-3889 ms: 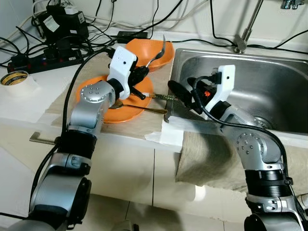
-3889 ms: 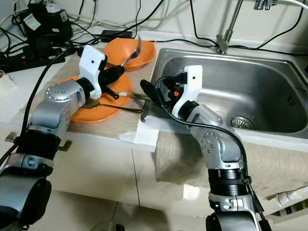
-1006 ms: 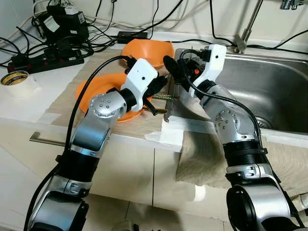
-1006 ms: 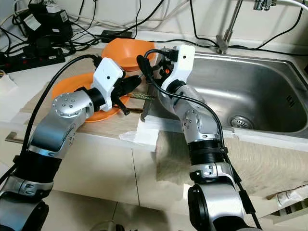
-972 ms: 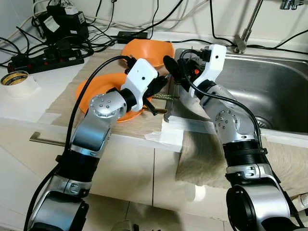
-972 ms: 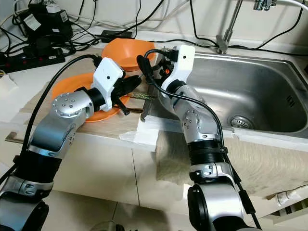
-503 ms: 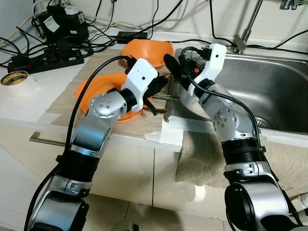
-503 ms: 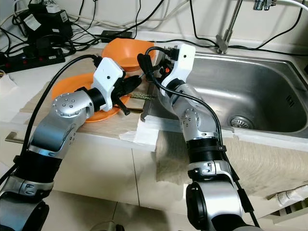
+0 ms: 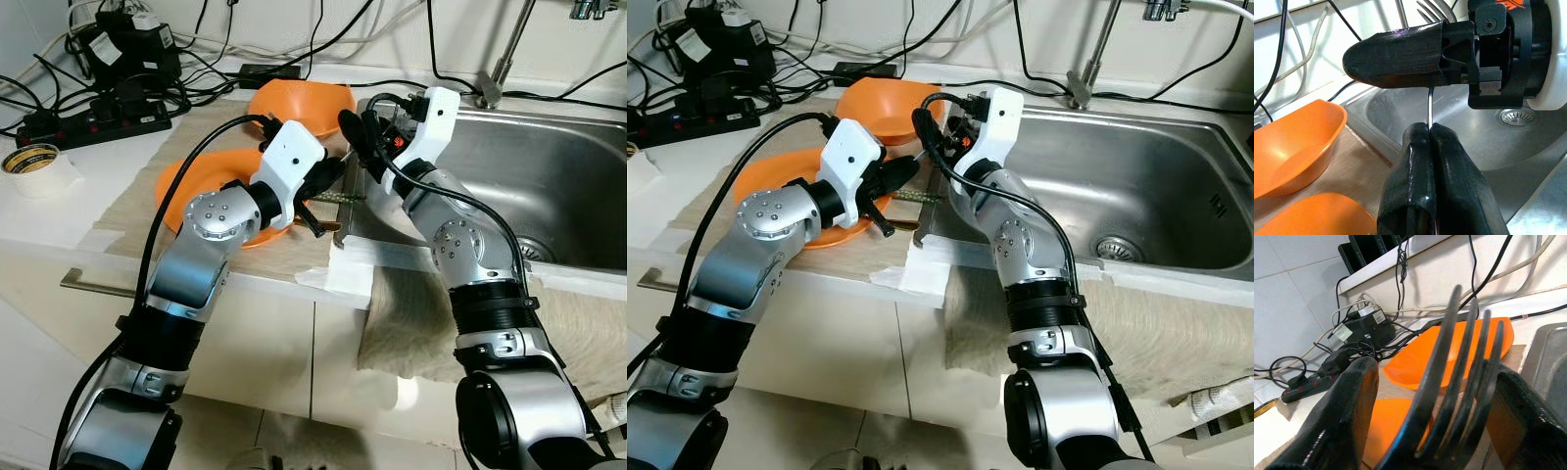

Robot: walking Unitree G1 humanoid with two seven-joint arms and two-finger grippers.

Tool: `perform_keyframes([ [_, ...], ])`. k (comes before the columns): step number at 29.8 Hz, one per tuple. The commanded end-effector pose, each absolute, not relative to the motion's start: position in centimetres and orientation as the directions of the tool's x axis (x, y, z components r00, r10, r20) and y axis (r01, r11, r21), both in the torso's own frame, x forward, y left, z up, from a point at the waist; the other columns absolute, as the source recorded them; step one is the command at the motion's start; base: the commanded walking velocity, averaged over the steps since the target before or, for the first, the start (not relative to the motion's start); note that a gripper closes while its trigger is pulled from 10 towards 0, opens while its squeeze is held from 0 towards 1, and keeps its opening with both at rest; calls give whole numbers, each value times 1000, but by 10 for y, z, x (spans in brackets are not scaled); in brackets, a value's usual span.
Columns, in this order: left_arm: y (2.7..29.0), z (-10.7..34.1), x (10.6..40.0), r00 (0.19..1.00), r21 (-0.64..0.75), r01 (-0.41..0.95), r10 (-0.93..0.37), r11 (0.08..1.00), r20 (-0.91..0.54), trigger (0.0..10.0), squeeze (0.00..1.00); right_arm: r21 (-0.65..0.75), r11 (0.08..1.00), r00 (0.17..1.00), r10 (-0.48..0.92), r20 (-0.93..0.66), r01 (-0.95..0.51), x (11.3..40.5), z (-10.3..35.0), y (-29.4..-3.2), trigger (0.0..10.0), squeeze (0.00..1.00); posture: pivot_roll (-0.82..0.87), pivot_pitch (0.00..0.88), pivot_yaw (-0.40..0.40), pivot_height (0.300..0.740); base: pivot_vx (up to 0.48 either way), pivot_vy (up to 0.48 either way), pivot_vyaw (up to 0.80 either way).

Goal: Kitchen organization

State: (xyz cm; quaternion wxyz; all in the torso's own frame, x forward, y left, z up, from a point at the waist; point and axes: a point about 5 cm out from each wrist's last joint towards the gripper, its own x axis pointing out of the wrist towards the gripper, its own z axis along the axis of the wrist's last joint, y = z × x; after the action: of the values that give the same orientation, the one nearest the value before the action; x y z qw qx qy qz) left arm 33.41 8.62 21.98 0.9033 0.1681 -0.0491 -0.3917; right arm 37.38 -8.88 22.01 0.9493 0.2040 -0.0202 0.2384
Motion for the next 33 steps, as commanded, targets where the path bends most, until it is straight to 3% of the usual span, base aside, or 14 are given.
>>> perform_keyframes([
  [1, 82, 241, 330, 659, 399, 678, -751, 617, 42, 0, 0, 384, 839, 918, 392, 65, -385, 376, 207, -99, 0, 0, 2, 0, 13, 732, 0, 0, 0],
  [33, 91, 241, 342, 737, 432, 596, -675, 677, 41, 0, 0, 377, 860, 935, 349, 58, -344, 375, 202, -102, 0, 0, -4, 0, 19, 732, 0, 0, 0],
])
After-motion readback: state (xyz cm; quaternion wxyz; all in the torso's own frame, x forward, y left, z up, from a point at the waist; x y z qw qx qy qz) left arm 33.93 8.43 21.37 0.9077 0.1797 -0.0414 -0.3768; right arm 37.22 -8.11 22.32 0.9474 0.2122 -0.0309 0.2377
